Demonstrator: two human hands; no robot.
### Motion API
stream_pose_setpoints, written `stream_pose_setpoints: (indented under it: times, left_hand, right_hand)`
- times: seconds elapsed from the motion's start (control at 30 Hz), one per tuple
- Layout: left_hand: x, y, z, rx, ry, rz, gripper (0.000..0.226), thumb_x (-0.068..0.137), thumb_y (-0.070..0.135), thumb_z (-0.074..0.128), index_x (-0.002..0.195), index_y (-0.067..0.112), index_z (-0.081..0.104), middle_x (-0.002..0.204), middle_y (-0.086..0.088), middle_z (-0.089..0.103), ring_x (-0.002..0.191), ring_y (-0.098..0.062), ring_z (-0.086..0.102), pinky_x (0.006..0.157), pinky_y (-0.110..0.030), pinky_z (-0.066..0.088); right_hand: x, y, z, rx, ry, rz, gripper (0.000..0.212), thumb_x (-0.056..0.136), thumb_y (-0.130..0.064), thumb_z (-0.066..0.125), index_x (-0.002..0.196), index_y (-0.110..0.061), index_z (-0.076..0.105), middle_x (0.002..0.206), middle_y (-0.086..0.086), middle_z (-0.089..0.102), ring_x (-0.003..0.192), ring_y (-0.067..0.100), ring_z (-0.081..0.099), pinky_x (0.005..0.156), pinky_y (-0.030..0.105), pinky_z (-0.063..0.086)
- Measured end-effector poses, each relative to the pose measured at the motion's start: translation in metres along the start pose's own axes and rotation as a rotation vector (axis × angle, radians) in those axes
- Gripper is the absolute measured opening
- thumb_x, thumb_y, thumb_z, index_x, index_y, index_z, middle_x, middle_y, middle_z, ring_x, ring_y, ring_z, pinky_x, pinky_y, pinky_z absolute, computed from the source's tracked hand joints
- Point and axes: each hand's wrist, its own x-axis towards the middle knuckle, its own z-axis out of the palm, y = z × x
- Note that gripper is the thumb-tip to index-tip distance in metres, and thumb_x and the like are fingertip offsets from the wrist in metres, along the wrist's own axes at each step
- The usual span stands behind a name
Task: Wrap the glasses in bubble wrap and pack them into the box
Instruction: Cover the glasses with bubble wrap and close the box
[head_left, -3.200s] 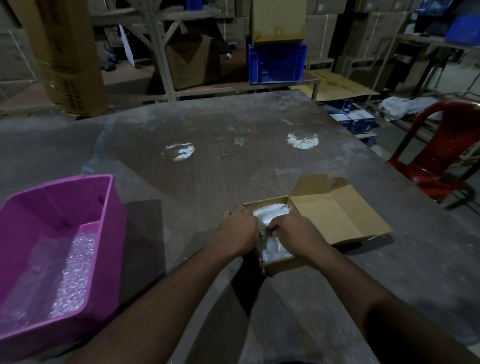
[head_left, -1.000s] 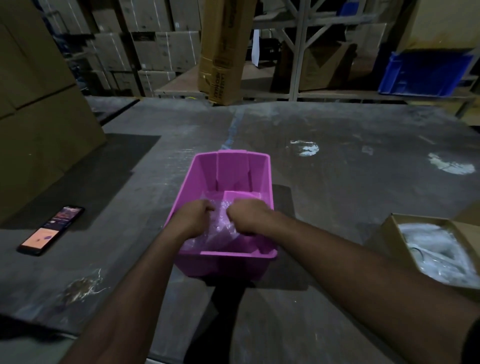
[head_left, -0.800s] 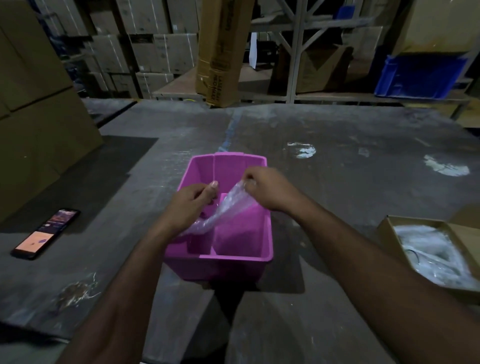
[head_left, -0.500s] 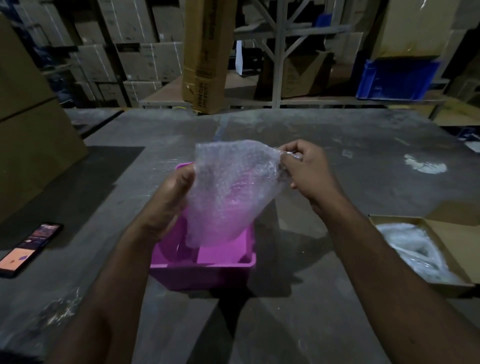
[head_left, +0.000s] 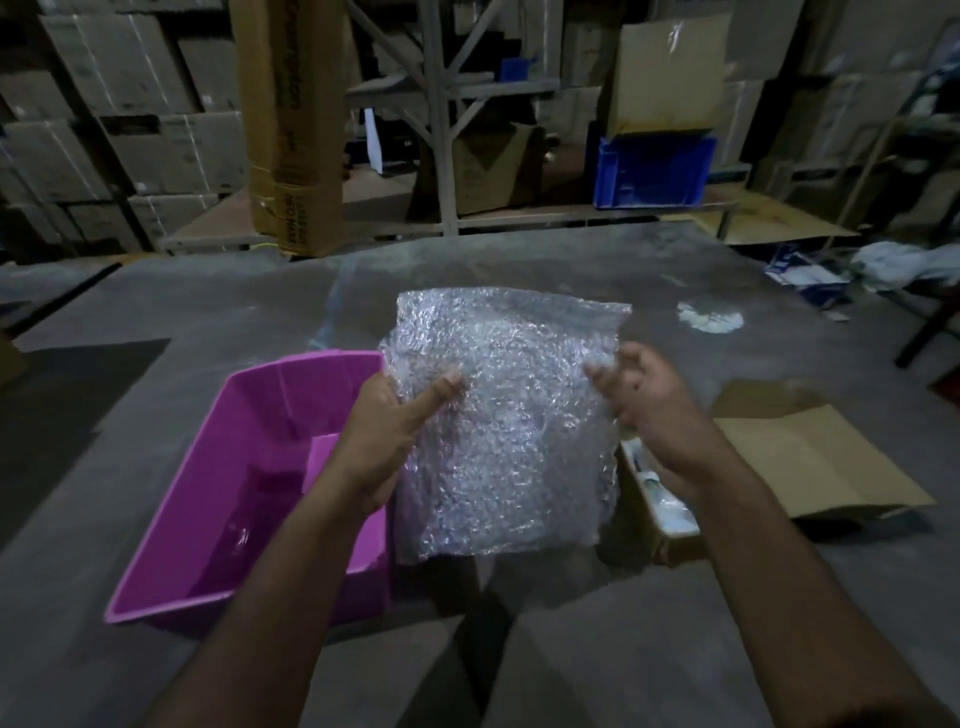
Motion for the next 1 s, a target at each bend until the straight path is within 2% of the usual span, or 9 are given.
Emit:
stream_pose_setpoints:
  times: [0.07, 0.17, 0.27, 0.47, 0.57, 0.67, 0.73, 0.87, 1.0]
  left_hand:
    - [0.004, -0.006, 0.019, -0.028, -0.019, -0.033, 0.057, 0.086, 0.033, 0.077, 0.131, 0.004, 0.058, 0.129, -0.004, 0.070, 0.123, -0.011, 0.064, 0.106, -0.031, 0.049]
    - [0.008, -0.013, 0.044, -0.061, -0.017, -0.038, 0.025, 0.093, 0.018, 0.068, 0.118, 0.013, 0.064, 0.110, 0.008, 0.077, 0.107, -0.004, 0.071, 0.079, -0.015, 0.055]
    - [0.014, -0.023, 0.055, -0.075, 0.052, -0.025, 0.054, 0.077, 0.022, 0.080, 0.122, 0.000, 0.062, 0.114, -0.011, 0.075, 0.111, -0.025, 0.071, 0.084, -0.028, 0.059]
    - [0.022, -0.038, 0.071, -0.043, 0.054, -0.081, 0.058, 0.078, 0.043, 0.082, 0.127, 0.025, 0.057, 0.125, 0.000, 0.070, 0.116, -0.018, 0.068, 0.101, -0.045, 0.052]
    - [0.020, -0.045, 0.080, 0.049, -0.074, -0.126, 0.056, 0.078, 0.040, 0.078, 0.128, 0.031, 0.054, 0.131, 0.009, 0.066, 0.117, -0.007, 0.064, 0.103, -0.037, 0.051]
    - [0.022, -0.053, 0.081, 0.164, -0.108, -0.170, 0.097, 0.073, 0.034, 0.087, 0.154, 0.024, 0.034, 0.148, -0.019, 0.047, 0.129, -0.026, 0.055, 0.091, -0.027, 0.054]
    - [0.024, -0.052, 0.082, 0.165, -0.029, -0.160, 0.101, 0.073, 0.031, 0.087, 0.156, 0.026, 0.029, 0.155, -0.019, 0.040, 0.135, -0.030, 0.047, 0.099, -0.034, 0.049]
    - [0.026, -0.044, 0.087, 0.105, 0.004, -0.039, 0.091, 0.080, 0.028, 0.081, 0.156, 0.032, 0.031, 0.163, 0.001, 0.029, 0.146, -0.013, 0.026, 0.115, -0.036, 0.033]
    - [0.021, -0.038, 0.087, 0.075, -0.230, 0.029, 0.074, 0.078, 0.015, 0.078, 0.146, 0.027, 0.052, 0.142, 0.023, 0.052, 0.131, 0.012, 0.046, 0.102, -0.018, 0.045]
  right_hand:
    - [-0.001, 0.018, -0.013, 0.109, 0.029, 0.010, 0.067, 0.081, -0.041, 0.081, 0.135, -0.015, 0.051, 0.124, 0.010, 0.067, 0.110, 0.026, 0.065, 0.084, 0.040, 0.059]
    - [-0.007, 0.029, -0.028, 0.183, 0.119, -0.029, 0.029, 0.092, -0.013, 0.069, 0.120, -0.010, 0.062, 0.104, 0.008, 0.074, 0.094, 0.020, 0.068, 0.069, 0.027, 0.057]
    - [-0.013, 0.035, -0.044, 0.263, 0.182, -0.061, 0.028, 0.090, -0.005, 0.070, 0.116, -0.013, 0.063, 0.092, -0.002, 0.075, 0.082, 0.013, 0.068, 0.073, 0.032, 0.055]
    - [-0.015, 0.042, -0.063, 0.313, 0.329, -0.049, 0.045, 0.090, -0.002, 0.070, 0.127, -0.017, 0.048, 0.105, 0.002, 0.066, 0.091, 0.014, 0.066, 0.078, 0.029, 0.054]
    - [-0.012, 0.048, -0.074, 0.316, 0.388, -0.062, 0.039, 0.088, -0.004, 0.073, 0.116, -0.017, 0.048, 0.095, 0.004, 0.061, 0.086, 0.015, 0.063, 0.067, 0.021, 0.055]
    - [-0.008, 0.051, -0.083, 0.281, 0.402, -0.071, 0.040, 0.084, -0.013, 0.078, 0.107, -0.015, 0.046, 0.089, 0.005, 0.053, 0.083, 0.016, 0.056, 0.067, 0.021, 0.054]
    - [-0.009, 0.052, -0.091, 0.252, 0.316, -0.054, 0.051, 0.075, -0.027, 0.081, 0.108, -0.014, 0.044, 0.092, 0.009, 0.051, 0.086, 0.019, 0.056, 0.074, 0.029, 0.053]
    - [-0.016, 0.060, -0.102, 0.113, 0.099, -0.020, 0.052, 0.067, -0.018, 0.084, 0.097, -0.015, 0.042, 0.099, 0.015, 0.045, 0.090, 0.027, 0.054, 0.066, 0.022, 0.057]
    - [-0.017, 0.063, -0.108, 0.117, 0.120, -0.103, 0.036, 0.074, -0.003, 0.082, 0.088, -0.016, 0.051, 0.095, 0.021, 0.051, 0.089, 0.027, 0.053, 0.074, 0.033, 0.058]
